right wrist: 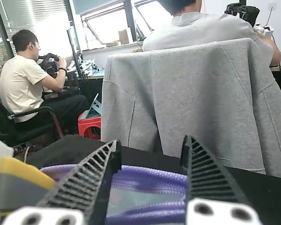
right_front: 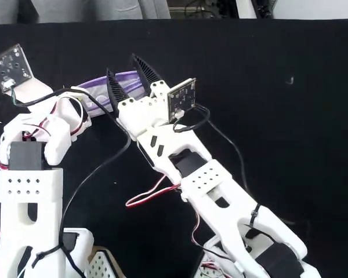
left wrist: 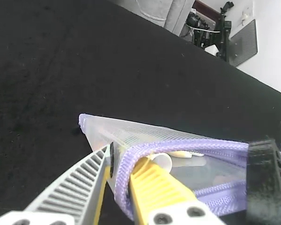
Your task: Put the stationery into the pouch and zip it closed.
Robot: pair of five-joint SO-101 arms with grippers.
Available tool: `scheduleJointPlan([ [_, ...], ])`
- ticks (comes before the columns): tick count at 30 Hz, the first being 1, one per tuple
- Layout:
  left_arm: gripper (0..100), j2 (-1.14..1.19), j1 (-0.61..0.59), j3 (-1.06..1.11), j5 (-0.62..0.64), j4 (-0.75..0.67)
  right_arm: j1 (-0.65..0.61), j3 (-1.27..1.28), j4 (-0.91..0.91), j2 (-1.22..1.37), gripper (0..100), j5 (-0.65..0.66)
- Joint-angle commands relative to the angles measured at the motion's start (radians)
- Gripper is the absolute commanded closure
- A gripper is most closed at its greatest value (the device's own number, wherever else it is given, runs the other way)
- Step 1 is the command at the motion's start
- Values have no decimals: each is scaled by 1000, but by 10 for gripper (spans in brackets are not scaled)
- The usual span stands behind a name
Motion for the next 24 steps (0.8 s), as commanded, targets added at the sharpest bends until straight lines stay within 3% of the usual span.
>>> scheduleJointPlan([
  [1,971,14,-12,-13,-6,-3,15,-42,-3,10,786,6],
  [6,971,12,-18,-13,-6,-3,55,-81,94,-67,788,6],
  [16,971,11,-70,-12,-5,-20,150,-355,565,-245,789,8],
  [24,971,9,-67,-12,-5,-15,169,-641,916,-251,790,206],
])
